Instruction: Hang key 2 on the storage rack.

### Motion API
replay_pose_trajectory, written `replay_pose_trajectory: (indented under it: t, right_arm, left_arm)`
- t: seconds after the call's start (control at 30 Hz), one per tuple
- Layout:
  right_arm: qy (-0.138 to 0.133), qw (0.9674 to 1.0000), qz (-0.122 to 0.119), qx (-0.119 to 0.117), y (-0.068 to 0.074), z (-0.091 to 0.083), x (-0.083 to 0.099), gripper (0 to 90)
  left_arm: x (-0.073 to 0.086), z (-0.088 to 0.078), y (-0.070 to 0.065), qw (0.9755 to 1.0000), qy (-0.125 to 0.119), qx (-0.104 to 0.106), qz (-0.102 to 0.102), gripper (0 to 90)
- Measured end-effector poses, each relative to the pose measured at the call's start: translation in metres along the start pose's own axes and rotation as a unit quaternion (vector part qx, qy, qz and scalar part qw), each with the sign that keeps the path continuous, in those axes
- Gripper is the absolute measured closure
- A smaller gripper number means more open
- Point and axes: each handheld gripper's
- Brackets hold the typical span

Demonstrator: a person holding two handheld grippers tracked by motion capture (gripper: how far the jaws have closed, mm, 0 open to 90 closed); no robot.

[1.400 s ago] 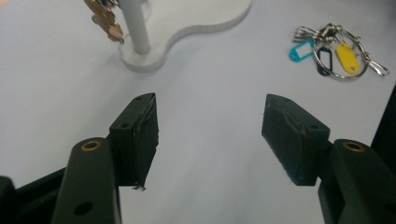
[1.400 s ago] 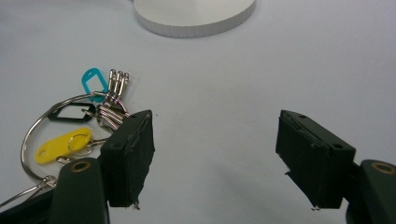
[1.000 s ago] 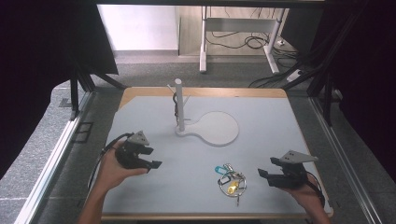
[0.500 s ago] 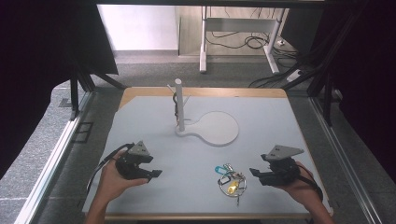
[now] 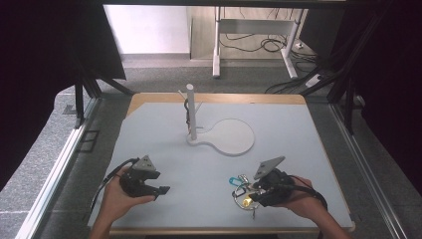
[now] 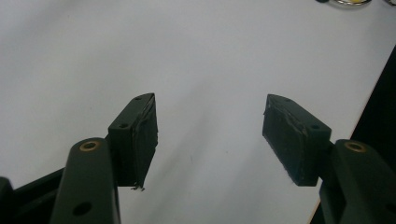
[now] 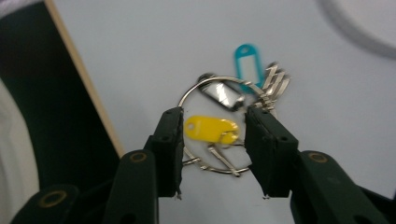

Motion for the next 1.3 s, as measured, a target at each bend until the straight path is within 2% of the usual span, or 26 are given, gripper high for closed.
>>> replay_pose_trajectory:
  t: [0.1, 0.13, 0.37, 0.63, 0.87, 0.93, 1.03, 1.13, 1.23, 1.3]
  right_arm:
    - [0.034, 0.9993, -0.013, -0.013, 0.005, 0.015, -0.002, 62.2]
    - [0.041, 0.9989, -0.014, -0.018, 0.006, 0.020, -0.002, 63.2]
    - [0.085, 0.9955, -0.023, -0.034, 0.013, 0.044, -0.008, 66.9]
    - [0.121, 0.9921, -0.026, -0.021, 0.019, 0.064, -0.014, 69.4]
    - [0.142, 0.9893, -0.024, -0.018, 0.022, 0.072, -0.016, 71.4]
    - [0.150, 0.9883, -0.025, -0.012, 0.023, 0.075, -0.016, 71.8]
    - [0.156, 0.9875, -0.021, -0.005, 0.023, 0.077, -0.018, 74.7]
    - [0.160, 0.9870, -0.011, 0.003, 0.023, 0.078, -0.020, 79.9]
    - [0.164, 0.9863, -0.006, 0.011, 0.023, 0.078, -0.021, 83.4]
    - [0.171, 0.9849, -0.012, 0.022, 0.026, 0.079, -0.022, 83.8]
  left_arm:
    - [0.000, 0.000, -0.002, 1.0000, -0.003, 0.001, -0.002, 36.1]
    - [0.000, 0.000, -0.002, 1.0000, 0.000, 0.002, 0.003, 36.1]
    - [0.001, 0.001, -0.003, 1.0000, 0.001, 0.003, 0.001, 35.7]
    - [0.002, 0.000, -0.003, 1.0000, 0.006, 0.003, 0.007, 35.4]
    - [0.002, 0.001, -0.003, 1.0000, 0.005, 0.003, 0.004, 35.4]
    - [0.002, 0.001, -0.003, 1.0000, 0.005, 0.003, 0.004, 35.3]
    - [0.004, 0.002, -0.002, 0.9999, -0.001, 0.008, -0.007, 35.3]
    - [0.007, 0.003, 0.001, 0.9998, 0.002, 0.006, -0.017, 35.3]
    - [0.008, 0.000, 0.002, 0.9998, -0.004, 0.006, -0.020, 35.3]
    - [0.009, -0.001, 0.002, 0.9998, -0.005, 0.006, -0.019, 35.3]
Point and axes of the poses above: each handheld gripper's, and its own axes: z roughly forward along the jaws, x roughly out of its underside, y roughly to its left, and after that the axes turned 9 degrees about z, right-handed
